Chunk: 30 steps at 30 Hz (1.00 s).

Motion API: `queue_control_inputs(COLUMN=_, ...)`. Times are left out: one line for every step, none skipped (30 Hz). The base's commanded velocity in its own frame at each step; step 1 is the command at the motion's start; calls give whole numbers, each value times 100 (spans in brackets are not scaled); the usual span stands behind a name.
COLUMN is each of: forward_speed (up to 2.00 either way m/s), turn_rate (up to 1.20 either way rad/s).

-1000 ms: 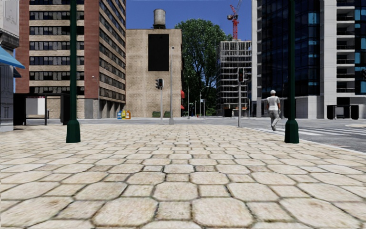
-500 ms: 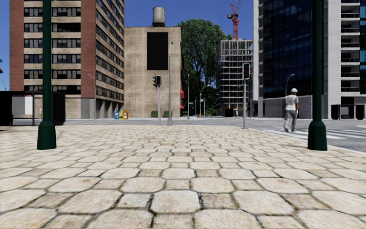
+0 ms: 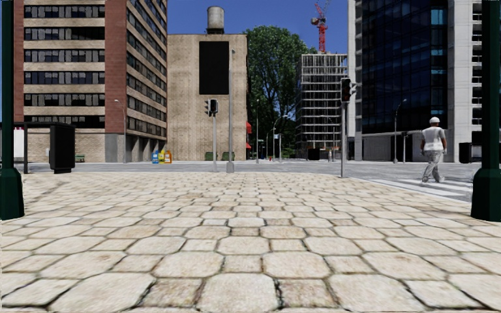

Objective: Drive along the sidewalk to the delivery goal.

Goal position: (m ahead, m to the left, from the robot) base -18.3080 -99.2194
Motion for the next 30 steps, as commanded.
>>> queue_control_inputs(forward_speed=200, turn_rate=-27)
queue_control_inputs(forward_speed=200, turn_rate=-28)
queue_control_inputs(forward_speed=200, turn_rate=-28)
queue_control_inputs(forward_speed=200, turn_rate=-28)
queue_control_inputs(forward_speed=200, turn_rate=-28)
queue_control_inputs(forward_speed=200, turn_rate=-28)
queue_control_inputs(forward_speed=200, turn_rate=-28)
queue_control_inputs(forward_speed=200, turn_rate=-28)
queue_control_inputs(forward_speed=200, turn_rate=-28)
queue_control_inputs(forward_speed=200, turn_rate=-28)
queue_control_inputs(forward_speed=200, turn_rate=-28)
queue_control_inputs(forward_speed=200, turn_rate=-28)
queue_control_inputs(forward_speed=200, turn_rate=-28)
queue_control_inputs(forward_speed=200, turn_rate=-28)
queue_control_inputs(forward_speed=200, turn_rate=-30)
queue_control_inputs(forward_speed=200, turn_rate=-37)
queue_control_inputs(forward_speed=200, turn_rate=-37)
queue_control_inputs(forward_speed=200, turn_rate=-39)
queue_control_inputs(forward_speed=200, turn_rate=-39)
queue_control_inputs(forward_speed=200, turn_rate=-39)
queue_control_inputs(forward_speed=200, turn_rate=-39)
queue_control_inputs(forward_speed=200, turn_rate=-41)
queue_control_inputs(forward_speed=200, turn_rate=-44)
queue_control_inputs(forward_speed=200, turn_rate=-45)
queue_control_inputs(forward_speed=200, turn_rate=-45)
queue_control_inputs(forward_speed=200, turn_rate=-45)
queue_control_inputs(forward_speed=200, turn_rate=-45)
queue_control_inputs(forward_speed=200, turn_rate=-45)
queue_control_inputs(forward_speed=200, turn_rate=-45)
queue_control_inputs(forward_speed=200, turn_rate=-45)
